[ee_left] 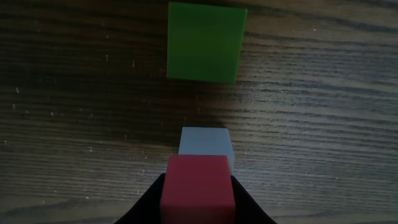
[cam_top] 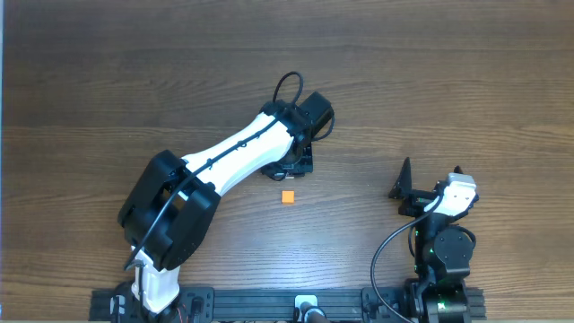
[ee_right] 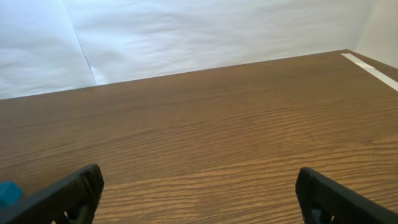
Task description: Stack Cubes
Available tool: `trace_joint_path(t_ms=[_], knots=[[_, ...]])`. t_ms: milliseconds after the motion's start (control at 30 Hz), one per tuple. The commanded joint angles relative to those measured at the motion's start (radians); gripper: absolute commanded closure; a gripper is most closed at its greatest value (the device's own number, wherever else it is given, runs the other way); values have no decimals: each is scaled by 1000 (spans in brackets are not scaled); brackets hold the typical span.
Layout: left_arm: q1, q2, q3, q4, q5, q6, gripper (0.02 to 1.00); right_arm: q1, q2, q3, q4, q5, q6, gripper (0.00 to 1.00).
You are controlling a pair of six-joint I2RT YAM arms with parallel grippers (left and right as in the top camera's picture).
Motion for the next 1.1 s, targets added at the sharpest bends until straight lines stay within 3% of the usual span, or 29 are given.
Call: trace_joint_path(t_ms=[33, 733, 1100], knots=[[6, -40, 8, 0, 13, -18, 958, -6, -8, -5, -1, 13, -5, 7], [6, -40, 8, 14, 9, -23, 950, -6, -8, -5, -1, 13, -5, 7], [6, -40, 8, 14, 9, -22, 882, -6, -8, -5, -1, 13, -5, 9]])
